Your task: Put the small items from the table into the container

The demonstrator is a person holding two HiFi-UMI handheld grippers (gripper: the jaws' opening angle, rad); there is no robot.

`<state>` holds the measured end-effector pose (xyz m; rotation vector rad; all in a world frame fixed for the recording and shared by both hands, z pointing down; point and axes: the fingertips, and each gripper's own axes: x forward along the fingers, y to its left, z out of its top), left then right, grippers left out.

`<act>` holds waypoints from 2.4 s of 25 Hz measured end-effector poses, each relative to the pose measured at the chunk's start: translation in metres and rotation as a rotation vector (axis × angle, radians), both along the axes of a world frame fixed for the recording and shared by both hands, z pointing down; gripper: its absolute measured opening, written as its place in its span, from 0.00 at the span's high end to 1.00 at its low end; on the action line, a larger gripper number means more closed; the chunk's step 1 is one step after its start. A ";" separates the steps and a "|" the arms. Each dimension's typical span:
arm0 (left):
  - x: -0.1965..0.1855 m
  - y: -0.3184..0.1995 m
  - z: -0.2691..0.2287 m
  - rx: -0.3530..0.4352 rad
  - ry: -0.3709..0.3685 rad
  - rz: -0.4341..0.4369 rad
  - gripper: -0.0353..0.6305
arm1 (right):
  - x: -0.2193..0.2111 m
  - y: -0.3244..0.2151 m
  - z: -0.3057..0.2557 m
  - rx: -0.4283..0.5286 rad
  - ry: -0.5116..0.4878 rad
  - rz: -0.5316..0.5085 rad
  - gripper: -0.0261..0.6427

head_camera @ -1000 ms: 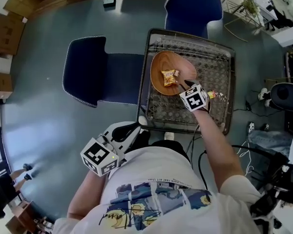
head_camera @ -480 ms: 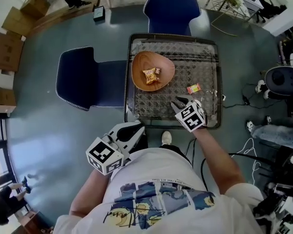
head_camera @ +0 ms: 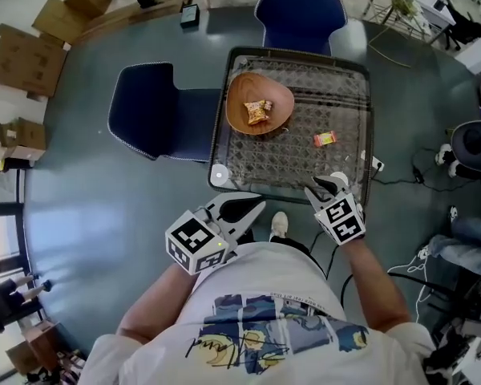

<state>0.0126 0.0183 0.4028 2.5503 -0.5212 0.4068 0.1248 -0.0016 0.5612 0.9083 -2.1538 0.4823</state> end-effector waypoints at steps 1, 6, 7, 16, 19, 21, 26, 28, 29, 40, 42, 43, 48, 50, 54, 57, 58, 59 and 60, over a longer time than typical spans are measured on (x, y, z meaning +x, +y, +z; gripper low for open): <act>0.003 0.004 0.001 0.001 -0.004 -0.003 0.93 | 0.003 0.006 -0.003 0.007 -0.002 -0.006 0.79; 0.022 0.026 0.005 0.006 -0.020 0.000 0.94 | 0.015 0.033 -0.013 0.022 -0.010 -0.030 0.79; 0.026 0.030 0.006 0.008 -0.023 0.002 0.94 | 0.018 0.038 -0.013 0.022 -0.013 -0.031 0.79; 0.041 0.049 0.010 0.026 -0.047 0.012 0.94 | 0.028 0.061 -0.009 0.037 -0.029 -0.021 0.79; 0.042 0.054 0.009 0.041 -0.057 0.014 0.94 | 0.030 0.063 -0.010 0.052 -0.030 -0.018 0.79; 0.042 0.056 0.007 0.048 -0.057 0.010 0.94 | 0.033 0.065 -0.010 0.049 -0.024 -0.010 0.79; 0.039 0.057 0.008 0.028 -0.030 -0.005 0.93 | 0.043 0.061 0.002 0.039 -0.015 0.032 0.79; 0.038 0.057 0.005 0.029 -0.022 -0.004 0.93 | 0.049 0.052 0.007 0.038 -0.009 0.056 0.79; 0.036 0.057 0.004 0.029 -0.020 -0.002 0.93 | 0.053 0.046 0.012 0.037 -0.006 0.069 0.79; 0.001 0.037 0.008 0.000 -0.041 -0.067 0.93 | 0.102 -0.043 0.101 -0.057 0.046 0.244 0.74; -0.009 0.031 0.011 -0.009 -0.050 -0.092 0.93 | 0.106 -0.061 0.116 -0.069 0.062 0.256 0.71; -0.013 0.028 0.011 -0.014 -0.053 -0.104 0.93 | 0.107 -0.069 0.123 -0.076 0.066 0.262 0.70; -0.030 0.011 0.014 -0.033 -0.075 -0.151 0.93 | 0.115 -0.113 0.153 -0.098 0.082 0.306 0.65; -0.035 0.004 0.016 -0.045 -0.083 -0.173 0.93 | 0.114 -0.127 0.164 -0.106 0.089 0.305 0.62; -0.046 -0.005 0.023 -0.068 -0.092 -0.212 0.93 | 0.112 -0.148 0.183 -0.131 0.100 0.312 0.59; -0.054 -0.010 0.029 -0.095 -0.098 -0.232 0.93 | 0.118 -0.158 0.200 -0.159 0.120 0.347 0.58; -0.056 -0.012 0.030 -0.101 -0.100 -0.236 0.93 | 0.119 -0.161 0.205 -0.166 0.123 0.357 0.58; -0.057 -0.014 0.032 -0.104 -0.101 -0.239 0.93 | 0.120 -0.163 0.208 -0.169 0.123 0.365 0.58; -0.059 -0.016 0.033 -0.106 -0.101 -0.241 0.93 | 0.119 -0.166 0.210 -0.171 0.121 0.372 0.58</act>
